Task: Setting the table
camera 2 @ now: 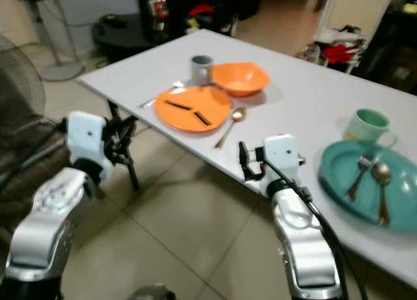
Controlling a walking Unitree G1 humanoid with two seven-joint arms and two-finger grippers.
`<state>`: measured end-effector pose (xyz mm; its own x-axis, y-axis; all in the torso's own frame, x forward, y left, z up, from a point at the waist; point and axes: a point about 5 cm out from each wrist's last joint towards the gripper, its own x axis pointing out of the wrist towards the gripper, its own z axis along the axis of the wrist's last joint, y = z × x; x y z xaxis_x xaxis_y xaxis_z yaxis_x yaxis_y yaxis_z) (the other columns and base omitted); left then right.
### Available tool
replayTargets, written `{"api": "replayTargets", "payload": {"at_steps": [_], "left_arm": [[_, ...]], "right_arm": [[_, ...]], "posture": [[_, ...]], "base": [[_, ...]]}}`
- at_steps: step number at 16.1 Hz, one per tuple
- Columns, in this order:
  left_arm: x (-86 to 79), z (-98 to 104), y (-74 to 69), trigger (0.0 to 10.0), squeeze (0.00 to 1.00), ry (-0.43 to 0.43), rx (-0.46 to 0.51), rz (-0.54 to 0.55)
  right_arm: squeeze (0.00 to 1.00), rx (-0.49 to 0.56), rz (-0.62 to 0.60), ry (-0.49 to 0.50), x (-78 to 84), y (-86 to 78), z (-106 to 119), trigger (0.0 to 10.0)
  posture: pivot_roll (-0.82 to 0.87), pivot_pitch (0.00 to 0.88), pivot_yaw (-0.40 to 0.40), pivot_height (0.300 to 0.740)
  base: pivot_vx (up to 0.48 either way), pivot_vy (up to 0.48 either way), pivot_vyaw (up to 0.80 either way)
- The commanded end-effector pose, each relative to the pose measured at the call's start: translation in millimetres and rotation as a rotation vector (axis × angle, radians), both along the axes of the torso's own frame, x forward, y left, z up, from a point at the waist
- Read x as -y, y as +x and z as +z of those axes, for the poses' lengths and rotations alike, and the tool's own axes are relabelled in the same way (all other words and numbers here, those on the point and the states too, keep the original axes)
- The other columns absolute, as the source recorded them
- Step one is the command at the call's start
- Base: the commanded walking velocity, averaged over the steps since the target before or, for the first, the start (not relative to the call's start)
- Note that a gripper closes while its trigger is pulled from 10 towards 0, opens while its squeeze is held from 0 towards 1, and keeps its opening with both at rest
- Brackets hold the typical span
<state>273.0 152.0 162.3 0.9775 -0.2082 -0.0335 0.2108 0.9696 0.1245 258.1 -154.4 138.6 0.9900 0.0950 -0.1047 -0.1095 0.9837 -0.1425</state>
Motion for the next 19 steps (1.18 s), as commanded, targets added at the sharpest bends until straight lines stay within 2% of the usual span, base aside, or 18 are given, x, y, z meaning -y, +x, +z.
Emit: {"api": "replayTargets", "payload": {"at_steps": [1, 17, 19], "left_arm": [[-2.4, 6.1, 2.4, 10.0, 0.0, 0.012, 0.019, 0.006], [-2.9, 7.2, 0.9, 10.0, 0.0, 0.043, 0.032, 0.006], [-3.2, 9.7, 1.8, 10.0, 0.0, 0.073, 0.05, 0.006]], "right_arm": [[0.0, 0.019, 0.053, 0.021, -7.5, 1.3, 5.7, 10.0], [0.0, 0.004, 0.171, 0.054, -23.0, 1.8, 4.1, 10.0], [0.0, 0.006, 0.203, 0.051, -26.1, 2.1, 4.8, 10.0]], "posture": [[0.09, 0.0, 0.0, 0.74], [0.13, 0.0, -0.026, 0.74], [0.13, 0.0, -0.027, 0.74]], "base": [[0.0, 0.48, 0.0], [0.0, 0.48, 0.0], [0.0, 0.171, 0.4]]}}
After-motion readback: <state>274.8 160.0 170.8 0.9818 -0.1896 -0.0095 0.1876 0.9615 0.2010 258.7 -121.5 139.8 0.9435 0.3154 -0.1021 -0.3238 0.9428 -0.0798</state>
